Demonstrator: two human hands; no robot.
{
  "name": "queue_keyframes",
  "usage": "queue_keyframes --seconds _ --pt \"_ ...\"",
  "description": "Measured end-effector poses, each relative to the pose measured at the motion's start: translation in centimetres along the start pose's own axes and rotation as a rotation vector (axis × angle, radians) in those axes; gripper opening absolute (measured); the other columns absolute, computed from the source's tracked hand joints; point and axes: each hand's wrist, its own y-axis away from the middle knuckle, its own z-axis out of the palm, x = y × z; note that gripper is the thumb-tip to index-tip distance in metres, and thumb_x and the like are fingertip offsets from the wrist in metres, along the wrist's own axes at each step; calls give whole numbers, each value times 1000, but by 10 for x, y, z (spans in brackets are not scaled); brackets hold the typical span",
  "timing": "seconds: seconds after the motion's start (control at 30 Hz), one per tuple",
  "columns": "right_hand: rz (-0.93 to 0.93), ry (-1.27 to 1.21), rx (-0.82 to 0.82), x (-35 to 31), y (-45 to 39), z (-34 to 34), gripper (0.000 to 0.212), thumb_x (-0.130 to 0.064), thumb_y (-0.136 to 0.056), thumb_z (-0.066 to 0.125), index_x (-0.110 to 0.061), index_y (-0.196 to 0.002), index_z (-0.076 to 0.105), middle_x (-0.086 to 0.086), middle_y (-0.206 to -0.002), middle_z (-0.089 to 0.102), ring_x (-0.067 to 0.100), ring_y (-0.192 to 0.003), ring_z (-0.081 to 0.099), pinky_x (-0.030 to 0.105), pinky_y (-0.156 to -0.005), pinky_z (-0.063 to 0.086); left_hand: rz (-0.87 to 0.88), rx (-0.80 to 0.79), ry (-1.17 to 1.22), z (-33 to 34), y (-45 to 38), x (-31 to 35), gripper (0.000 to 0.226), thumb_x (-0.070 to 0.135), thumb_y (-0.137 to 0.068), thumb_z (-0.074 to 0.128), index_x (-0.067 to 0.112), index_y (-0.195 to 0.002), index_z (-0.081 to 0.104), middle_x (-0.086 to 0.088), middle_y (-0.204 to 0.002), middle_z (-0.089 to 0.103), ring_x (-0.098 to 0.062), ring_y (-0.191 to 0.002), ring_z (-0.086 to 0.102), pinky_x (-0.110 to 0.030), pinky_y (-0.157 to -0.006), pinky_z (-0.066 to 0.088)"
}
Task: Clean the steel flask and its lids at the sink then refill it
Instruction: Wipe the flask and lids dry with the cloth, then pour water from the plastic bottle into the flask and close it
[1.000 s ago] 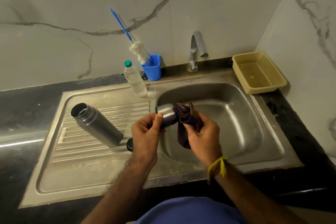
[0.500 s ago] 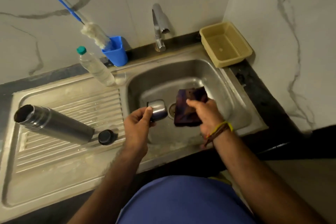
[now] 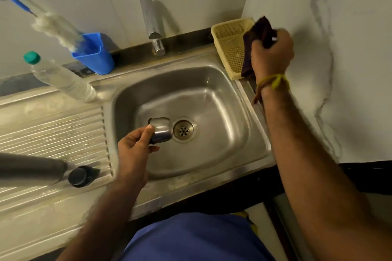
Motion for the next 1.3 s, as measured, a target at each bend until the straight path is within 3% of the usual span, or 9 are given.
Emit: queue_keyframes --seconds 0.13,0.27,0.47,0.57,0.67,0.87,1.0,1.1,1.3 --pt "-228 564 -177 19 -51 58 34 -19 -99 49 -10 -131 55 14 -128 60 34 -117 59 42 -92 49 -27 67 37 -2 -19 -3 20 18 -102 58 12 -85 66 5 -71 73 -5 -67 70 -21 -63 57" --pt "14 749 -502 47 -56 96 48 -41 -97 60 -11 -133 54 18 -139 52 41 -130 48 56 -107 40 24 91 56 -6 -26 0 19 18 -99 63 12 -81 66 1 -72 75 -9 -72 73 -22 -73 60" --pt "-123 684 -225 44 -47 102 40 -35 -100 50 -6 -128 56 17 -133 57 37 -125 53 47 -102 41 114 217 39 -49 -43 1 15 22 -84 83 18 -76 71 -26 -96 67 -34 -93 70 -44 -93 57" --pt "-185 529 -151 36 -25 92 35 -31 -96 53 -9 -122 59 13 -127 62 33 -120 56 44 -98 44 148 284 -36 -71 -56 5 24 10 -85 80 -4 -93 63 -18 -87 63 -9 -70 72 -22 -70 57" --pt "-289 342 -136 30 20 85 30 -23 -92 57 -6 -115 65 15 -118 67 32 -114 60 34 -94 43 177 380 -271 -97 -74 11 27 22 -80 87 3 -89 70 -8 -78 69 -7 -69 70 -24 -67 53" --pt "-380 205 -267 35 132 82 28 -16 -92 62 -4 -117 67 18 -113 69 35 -105 65 36 -89 48 212 376 -706 -154 -103 -5 24 32 -72 90 14 -82 79 -3 -90 75 -19 -86 69 -27 -77 49" --pt "-416 166 -355 38 178 77 27 -13 -92 65 -5 -117 68 17 -112 70 33 -104 66 28 -90 46 246 344 -704 -160 -104 -13 19 23 -72 91 16 -82 76 -9 -107 69 -16 -93 62 -12 -79 38" --pt "-477 146 -412 32 208 72 26 -13 -92 66 -5 -116 68 17 -111 71 33 -104 66 38 -90 53 253 329 -688 -159 -100 -12 26 15 -73 88 10 -93 73 -9 -118 61 -13 -97 55 -6 -80 31" --pt "-485 116 -474 26 244 69 25 -8 -89 69 -4 -114 69 18 -108 71 33 -96 68 33 -85 54 404 291 -620 -168 -65 -13 42 19 -73 91 9 -105 65 -10 -132 56 -21 -119 55 -17 -98 38"
